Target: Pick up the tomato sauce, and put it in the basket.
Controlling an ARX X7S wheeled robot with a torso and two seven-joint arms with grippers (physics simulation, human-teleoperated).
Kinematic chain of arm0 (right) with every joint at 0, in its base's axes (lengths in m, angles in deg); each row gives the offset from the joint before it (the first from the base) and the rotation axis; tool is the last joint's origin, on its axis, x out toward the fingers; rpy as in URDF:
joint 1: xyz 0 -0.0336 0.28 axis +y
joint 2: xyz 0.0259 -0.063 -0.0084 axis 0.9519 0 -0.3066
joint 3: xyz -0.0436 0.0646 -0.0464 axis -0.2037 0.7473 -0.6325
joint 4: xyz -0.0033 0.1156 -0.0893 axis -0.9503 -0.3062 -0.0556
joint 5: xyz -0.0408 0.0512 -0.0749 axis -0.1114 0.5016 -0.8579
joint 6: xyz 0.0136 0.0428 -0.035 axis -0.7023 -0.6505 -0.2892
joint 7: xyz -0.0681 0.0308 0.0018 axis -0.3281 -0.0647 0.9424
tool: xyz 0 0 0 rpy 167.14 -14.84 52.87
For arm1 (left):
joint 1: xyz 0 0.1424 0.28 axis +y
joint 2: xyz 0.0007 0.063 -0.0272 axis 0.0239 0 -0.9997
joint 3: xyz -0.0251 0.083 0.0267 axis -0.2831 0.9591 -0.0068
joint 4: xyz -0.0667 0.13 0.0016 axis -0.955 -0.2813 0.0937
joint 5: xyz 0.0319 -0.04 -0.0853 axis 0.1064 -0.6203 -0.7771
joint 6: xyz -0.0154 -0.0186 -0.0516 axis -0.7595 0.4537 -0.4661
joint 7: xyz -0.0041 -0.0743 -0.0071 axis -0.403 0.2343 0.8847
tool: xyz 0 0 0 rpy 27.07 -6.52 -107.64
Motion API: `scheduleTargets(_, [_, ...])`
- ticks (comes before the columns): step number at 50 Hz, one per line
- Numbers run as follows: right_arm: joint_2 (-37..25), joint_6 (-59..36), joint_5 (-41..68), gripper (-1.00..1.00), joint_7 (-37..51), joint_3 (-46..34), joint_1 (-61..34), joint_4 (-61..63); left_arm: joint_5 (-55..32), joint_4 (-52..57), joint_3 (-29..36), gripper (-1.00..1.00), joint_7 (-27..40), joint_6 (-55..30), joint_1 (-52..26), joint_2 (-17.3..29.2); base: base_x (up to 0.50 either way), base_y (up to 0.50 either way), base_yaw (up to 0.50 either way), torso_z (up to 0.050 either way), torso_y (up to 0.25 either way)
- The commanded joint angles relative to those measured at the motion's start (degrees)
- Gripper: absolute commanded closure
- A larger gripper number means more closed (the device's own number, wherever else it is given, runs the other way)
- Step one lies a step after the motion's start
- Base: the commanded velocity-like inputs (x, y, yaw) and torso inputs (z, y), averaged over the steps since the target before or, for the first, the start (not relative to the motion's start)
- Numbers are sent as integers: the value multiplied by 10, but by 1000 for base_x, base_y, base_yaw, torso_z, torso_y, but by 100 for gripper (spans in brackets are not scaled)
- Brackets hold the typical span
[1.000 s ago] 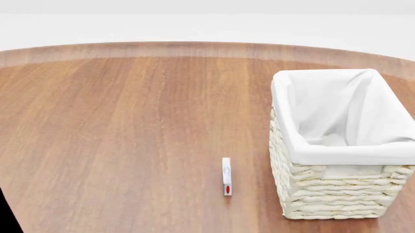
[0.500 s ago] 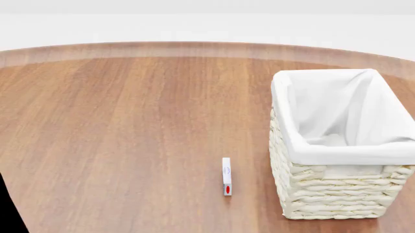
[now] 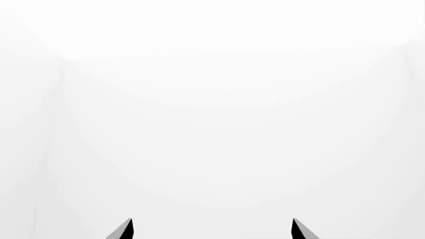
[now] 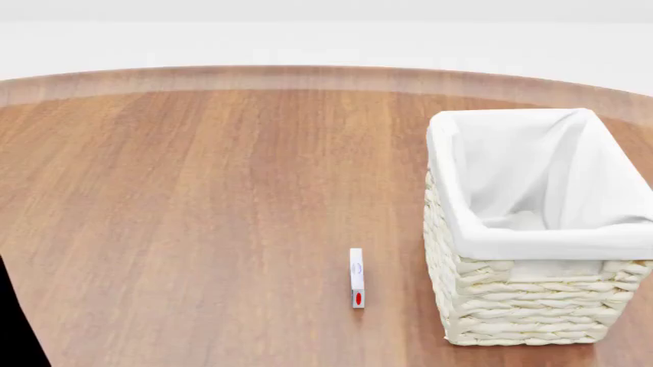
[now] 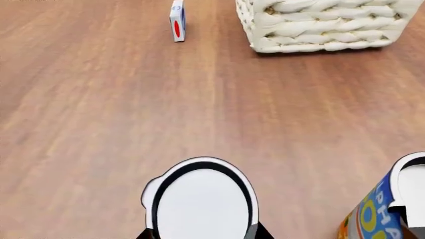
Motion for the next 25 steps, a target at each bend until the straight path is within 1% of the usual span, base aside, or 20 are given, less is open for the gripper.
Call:
scheduleTargets(1, [0, 4, -7, 100, -6, -5, 0, -6, 1, -1, 3, -100, 2, -1, -1, 1, 0, 0, 0, 0, 0])
scheduleTargets(7, [0, 15, -7, 100, -9, -6, -1, -13, 3, 0, 4, -100, 3, 1, 1, 3, 0, 0, 0, 0, 0])
scheduleTargets(13, [-12, 18, -31, 100, 11, -7, 6, 31, 0, 4, 2, -100, 4, 1, 2, 4, 0, 0, 0, 0, 0])
scheduleTargets(18, [-21, 3, -45, 100, 27, -8, 10, 76, -1, 5, 2, -100, 5, 4, 4, 5, 0, 0, 0, 0, 0])
scheduleTargets(19, [-25, -14, -45, 100, 34, -8, 12, 104, -2, 7, 1, -100, 5, 4, 5, 6, 0, 0, 0, 0, 0])
scheduleTargets(25, [-39, -48, -78, 100, 61, -15, 17, 184, -3, 8, -1, -100, 7, 7, 8, 8, 0, 0, 0, 0, 0])
